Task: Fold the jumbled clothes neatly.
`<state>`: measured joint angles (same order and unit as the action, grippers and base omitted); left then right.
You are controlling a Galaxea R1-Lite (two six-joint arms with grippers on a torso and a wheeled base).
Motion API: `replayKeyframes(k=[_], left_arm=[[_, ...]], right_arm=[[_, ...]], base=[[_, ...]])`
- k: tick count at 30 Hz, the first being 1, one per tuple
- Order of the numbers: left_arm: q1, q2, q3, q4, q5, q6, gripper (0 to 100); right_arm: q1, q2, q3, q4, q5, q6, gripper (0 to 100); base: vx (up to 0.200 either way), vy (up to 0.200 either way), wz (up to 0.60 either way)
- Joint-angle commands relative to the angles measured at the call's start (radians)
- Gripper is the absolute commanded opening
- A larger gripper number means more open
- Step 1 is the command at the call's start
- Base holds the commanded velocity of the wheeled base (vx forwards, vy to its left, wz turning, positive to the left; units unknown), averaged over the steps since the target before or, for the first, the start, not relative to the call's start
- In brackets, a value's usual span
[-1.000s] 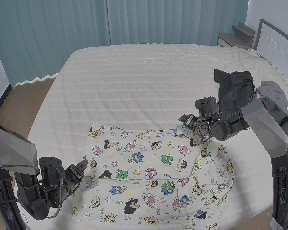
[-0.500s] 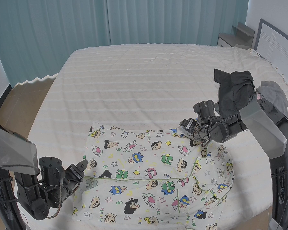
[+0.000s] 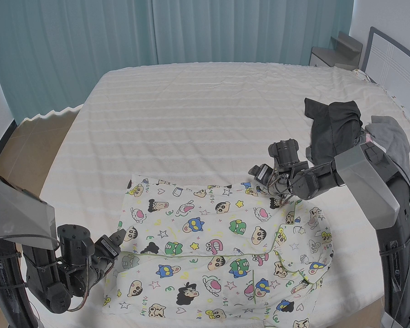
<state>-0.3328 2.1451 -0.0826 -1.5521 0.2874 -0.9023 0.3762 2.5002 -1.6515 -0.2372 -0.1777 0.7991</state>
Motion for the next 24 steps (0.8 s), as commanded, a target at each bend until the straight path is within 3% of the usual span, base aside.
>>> replayKeyframes(k=[1,3,9,24], left_arm=[[0.000,0.010,-0.002,0.000,0.001,-0.001,100],[0.000,0.010,-0.003,0.000,0.001,-0.001,100],[0.000,0.012,-0.002,0.000,0.001,-0.001,100],[0.000,0.010,-0.002,0.000,0.001,-0.003,100]], right_arm=[[0.013,0.078,-0.180,0.038,-0.003,0.025,100],[0.017,0.080,-0.278,0.041,0.003,0.086,100],[0.013,0.100,-0.349,0.041,0.041,0.134,100],[-0.002,0.066,-0.349,0.064,0.064,0.143,100]], base=[[0.000,0.000,0.00],[0.000,0.000,0.00],[0.000,0.000,0.00],[0.000,0.000,0.00]])
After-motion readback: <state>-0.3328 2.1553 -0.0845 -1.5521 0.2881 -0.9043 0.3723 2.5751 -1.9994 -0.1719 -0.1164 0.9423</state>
